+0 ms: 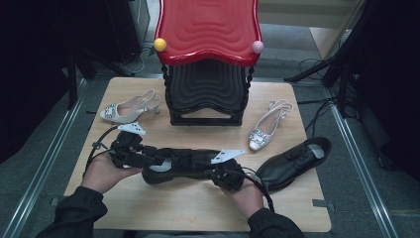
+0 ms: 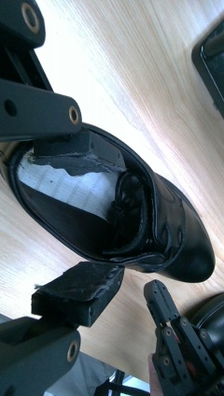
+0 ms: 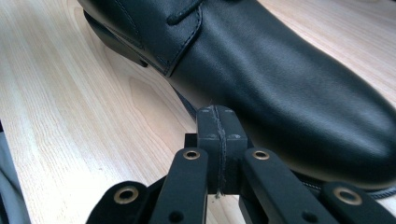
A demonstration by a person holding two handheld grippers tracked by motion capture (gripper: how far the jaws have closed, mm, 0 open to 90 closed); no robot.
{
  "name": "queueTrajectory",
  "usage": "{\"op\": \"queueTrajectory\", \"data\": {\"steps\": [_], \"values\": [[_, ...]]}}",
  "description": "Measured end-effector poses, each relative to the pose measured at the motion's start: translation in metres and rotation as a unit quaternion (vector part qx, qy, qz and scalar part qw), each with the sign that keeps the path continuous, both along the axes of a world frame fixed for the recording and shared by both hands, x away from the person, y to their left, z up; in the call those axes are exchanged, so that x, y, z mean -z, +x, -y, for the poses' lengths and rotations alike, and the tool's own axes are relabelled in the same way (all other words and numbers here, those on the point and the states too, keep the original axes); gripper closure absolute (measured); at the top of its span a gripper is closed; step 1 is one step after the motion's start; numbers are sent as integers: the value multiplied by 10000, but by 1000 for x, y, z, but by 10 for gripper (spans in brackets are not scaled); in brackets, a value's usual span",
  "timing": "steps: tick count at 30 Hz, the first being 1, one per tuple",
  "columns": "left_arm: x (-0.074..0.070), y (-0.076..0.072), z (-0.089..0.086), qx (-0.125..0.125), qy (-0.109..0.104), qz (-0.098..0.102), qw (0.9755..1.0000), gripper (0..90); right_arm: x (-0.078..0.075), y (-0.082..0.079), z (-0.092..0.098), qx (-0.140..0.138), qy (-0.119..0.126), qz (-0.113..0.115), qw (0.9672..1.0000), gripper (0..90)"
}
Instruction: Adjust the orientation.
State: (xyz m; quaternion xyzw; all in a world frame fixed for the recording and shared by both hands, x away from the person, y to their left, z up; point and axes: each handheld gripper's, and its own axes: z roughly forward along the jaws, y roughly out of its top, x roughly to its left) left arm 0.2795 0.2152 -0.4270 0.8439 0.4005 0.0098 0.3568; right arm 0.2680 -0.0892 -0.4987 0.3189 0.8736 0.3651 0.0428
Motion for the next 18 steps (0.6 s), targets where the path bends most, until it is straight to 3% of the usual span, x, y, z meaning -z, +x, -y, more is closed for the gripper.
{"op": "queueTrajectory", "data": {"steps": [10, 15, 18], "values": [[-5, -8, -17, -271, -8, 92, 9996, 430, 6, 9, -3, 29, -32, 10, 10000, 900], [-5, -14, -26, -416, 10, 104, 9991, 429, 13, 19, -7, 146, -281, -68, 9995, 900], [-4, -16, -28, -499, -1, 103, 9987, 430, 14, 23, -8, 137, -268, -91, 9995, 900]]}}
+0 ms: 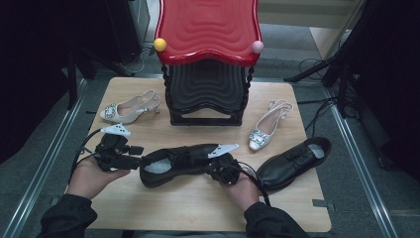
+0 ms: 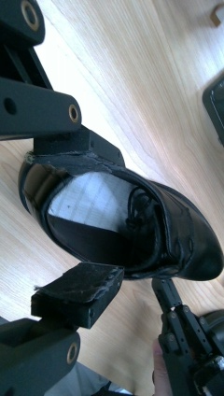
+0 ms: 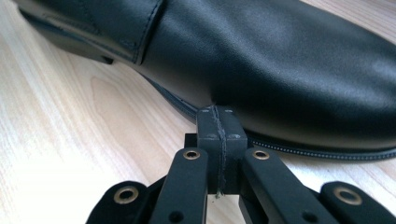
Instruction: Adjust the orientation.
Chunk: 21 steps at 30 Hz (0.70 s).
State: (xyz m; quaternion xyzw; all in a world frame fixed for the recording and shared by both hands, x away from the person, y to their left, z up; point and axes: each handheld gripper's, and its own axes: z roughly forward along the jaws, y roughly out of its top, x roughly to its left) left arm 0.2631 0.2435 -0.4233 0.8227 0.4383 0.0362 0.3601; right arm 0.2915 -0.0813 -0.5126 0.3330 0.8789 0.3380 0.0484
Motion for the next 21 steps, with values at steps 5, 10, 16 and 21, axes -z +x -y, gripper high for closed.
{"op": "queueTrajectory", "data": {"steps": [5, 10, 16, 21], "values": [[4, -6, -12, -194, 42, -23, 9998, 459, -1, 11, -5, 32, 60, -2, 10000, 900], [9, -9, -22, -539, 49, -42, 9985, 528, -1, 20, -9, 70, 96, -26, 9999, 900], [17, -9, -29, -606, -60, 1, 9981, 729, 0, 28, -14, 66, 105, -23, 9999, 900], [32, -3, -33, -567, -52, -147, 9983, 860, 0, 35, -18, 91, 163, -74, 9998, 900]]}}
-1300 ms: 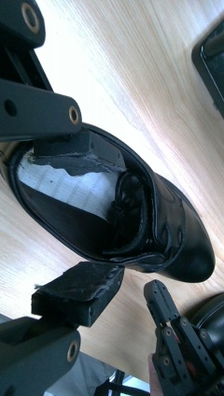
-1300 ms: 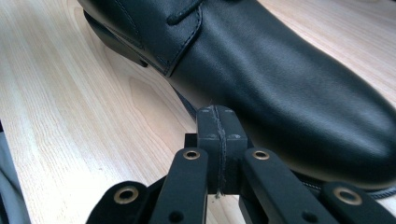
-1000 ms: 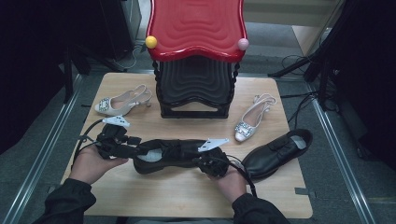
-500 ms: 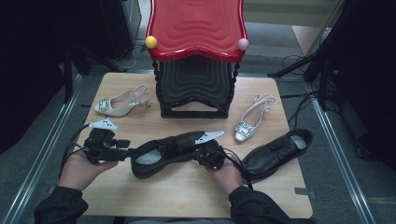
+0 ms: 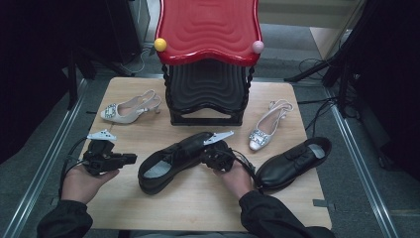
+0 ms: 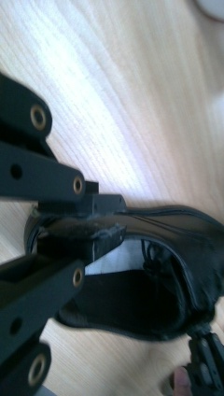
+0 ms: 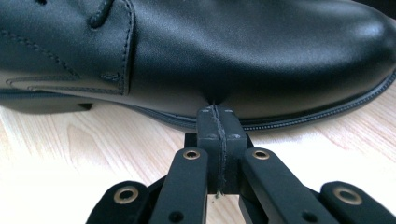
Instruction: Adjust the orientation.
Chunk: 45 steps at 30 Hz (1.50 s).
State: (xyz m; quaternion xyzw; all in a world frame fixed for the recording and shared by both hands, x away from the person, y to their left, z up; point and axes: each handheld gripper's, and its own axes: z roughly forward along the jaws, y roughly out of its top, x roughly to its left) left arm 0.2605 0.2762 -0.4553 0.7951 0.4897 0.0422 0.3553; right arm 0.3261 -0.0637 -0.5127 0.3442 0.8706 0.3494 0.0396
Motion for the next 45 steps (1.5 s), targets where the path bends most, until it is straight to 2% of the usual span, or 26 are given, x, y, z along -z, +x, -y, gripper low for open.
{"op": "queueTrajectory", "data": {"steps": [1, 4, 8, 10, 14, 18, 26, 36, 45], "values": [[7, 4, 0, -4, 46, -60, 10000, 870, 0, 2, -1, 8, 12, 4, 10000, 900], [12, 7, 0, 2, -24, -124, 9999, 873, 0, 2, -1, 29, 25, -18, 10000, 900], [20, 10, 11, 173, 51, -220, 9996, 873, -1, 0, -2, 37, 61, -25, 10000, 900], [21, 10, 14, 276, 137, -235, 9992, 882, -2, -1, -2, 9, 88, -18, 10000, 900], [21, 10, 18, 319, 163, -224, 9991, 900, -5, -4, -3, -46, 146, 3, 9999, 900], [23, 9, 21, 365, 41, -291, 9989, 900, -6, -8, -6, -123, 155, -82, 9998, 900], [24, 7, 35, 535, 20, -309, 9981, 900, -8, -11, -8, -193, 164, -56, 9997, 900], [27, 6, 49, 656, -14, -347, 9972, 897, -10, -6, -4, -99, 162, -73, 9998, 900], [30, 8, 70, 847, -171, -420, 9954, 898, -11, -2, 1, 41, 159, -49, 9999, 900]]}}
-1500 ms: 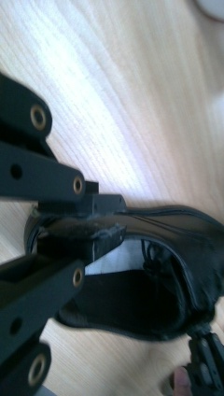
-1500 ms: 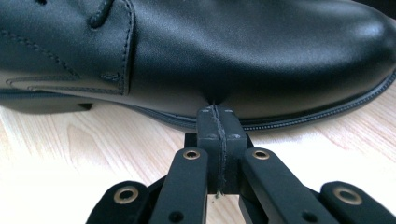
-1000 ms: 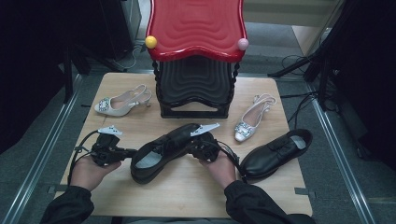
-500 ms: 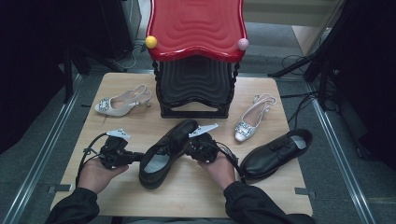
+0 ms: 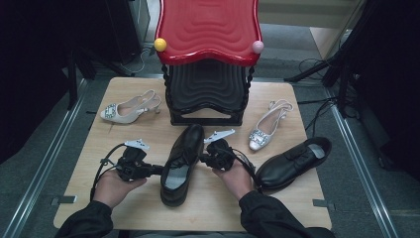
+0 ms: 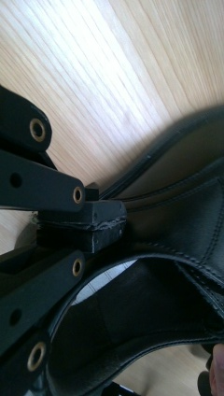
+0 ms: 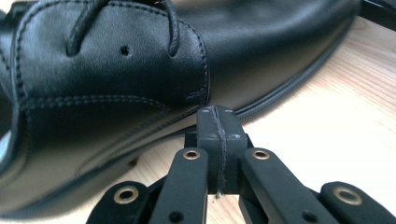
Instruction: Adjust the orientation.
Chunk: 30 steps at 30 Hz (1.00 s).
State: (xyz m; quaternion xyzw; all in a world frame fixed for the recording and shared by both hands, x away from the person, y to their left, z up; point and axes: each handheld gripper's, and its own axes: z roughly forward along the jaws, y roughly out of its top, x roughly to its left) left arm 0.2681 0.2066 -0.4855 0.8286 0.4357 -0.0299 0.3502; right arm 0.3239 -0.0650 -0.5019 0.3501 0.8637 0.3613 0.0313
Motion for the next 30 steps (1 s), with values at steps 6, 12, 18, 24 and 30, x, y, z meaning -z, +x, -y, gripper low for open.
{"op": "queueTrajectory", "data": {"steps": [6, 12, 18, 24, 30], "values": [[2, 2, 8, 19, -32, -1, 10000, 893, -2, 1, 2, 70, 34, 3, 10000, 900], [3, 5, 12, -11, -34, 30, 10000, 888, -2, 3, 4, 127, 57, -5, 9999, 900], [0, 6, 7, -76, -112, -11, 9999, 832, -3, 6, 7, 48, 57, -42, 10000, 857], [-5, 2, 1, 42, -80, 18, 10000, 662, -15, 3, 17, -39, 392, 24, 9992, 713], [-9, 3, -1, 78, 14, 79, 9999, 493, -23, -6, 29, -229, 542, 206, 9981, 580]]}}
